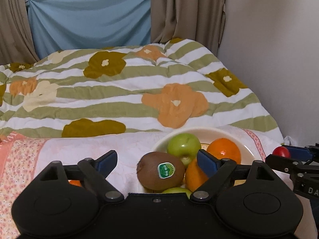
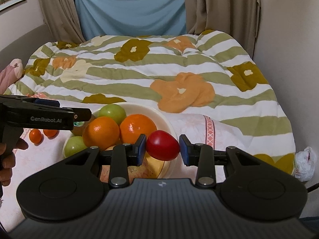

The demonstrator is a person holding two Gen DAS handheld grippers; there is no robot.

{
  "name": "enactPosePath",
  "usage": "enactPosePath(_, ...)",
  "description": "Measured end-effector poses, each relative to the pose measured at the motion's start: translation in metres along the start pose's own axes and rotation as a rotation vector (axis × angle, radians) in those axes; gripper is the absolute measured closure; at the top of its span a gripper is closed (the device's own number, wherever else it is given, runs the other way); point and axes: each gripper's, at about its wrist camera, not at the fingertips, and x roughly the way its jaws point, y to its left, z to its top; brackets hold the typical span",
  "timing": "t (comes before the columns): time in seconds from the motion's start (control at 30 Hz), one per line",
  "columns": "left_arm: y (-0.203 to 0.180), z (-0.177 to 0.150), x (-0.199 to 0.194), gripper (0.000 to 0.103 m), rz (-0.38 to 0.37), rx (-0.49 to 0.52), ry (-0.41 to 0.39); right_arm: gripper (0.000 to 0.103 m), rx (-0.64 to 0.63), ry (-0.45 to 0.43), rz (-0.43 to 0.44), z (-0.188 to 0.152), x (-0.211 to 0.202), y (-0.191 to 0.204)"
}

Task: Organize fruits
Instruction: 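Carry the kiwi and cherry tomato into the duck bowl and release both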

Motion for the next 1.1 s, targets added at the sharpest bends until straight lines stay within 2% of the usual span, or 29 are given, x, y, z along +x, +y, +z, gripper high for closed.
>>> enactPosePath(0.2, 0.0, -0.006, -0.029, 0.009, 0.015, -0.005, -0.028, 0.052, 0.004, -0.013, 0.013, 0.009, 0.0, -0.002)
enactPosePath(0.33, -0.001, -0.014, -0.041, 0.008, 0.049, 0.015, -0.029, 0.053, 0.003, 0.015, 0.032, 0.012, 0.013, -0.002)
enactPosePath(0.87, 0.001, -0.04, -0.043, 0.008, 0.091, 0.037, 0.015, 0.051, 0.025, 0.08, 0.066, 0.0, 0.043, -0.005)
enactPosePath(0.93, 0.001, -0.042, -0.044, 0.008, 0.092, 0.036, 0.017, 0.042, 0.024, 0.075, 0.071, -0.001, 0.043, -0.004)
enactPosePath(0.97, 0.001, -0.043, -0.045, 0.008, 0.093, 0.036, 0.017, 0.026, 0.026, 0.069, 0.061, -0.001, 0.042, -0.004)
enactPosePath(1.0, 0.001, -0.044, -0.046, 0.008, 0.097, 0.038, 0.016, 0.005, 0.031, 0.064, 0.046, 0.0, 0.041, -0.004)
enactPosePath(1.03, 0.001, -0.045, -0.047, 0.008, 0.107, 0.04, 0.014, 0.0, 0.04, 0.054, 0.029, 0.0, 0.038, -0.005)
enactPosePath(1.1, 0.0, -0.046, -0.049, 0.008, 0.133, 0.049, 0.008, 0.0, 0.068, 0.022, 0.023, -0.002, 0.031, -0.008)
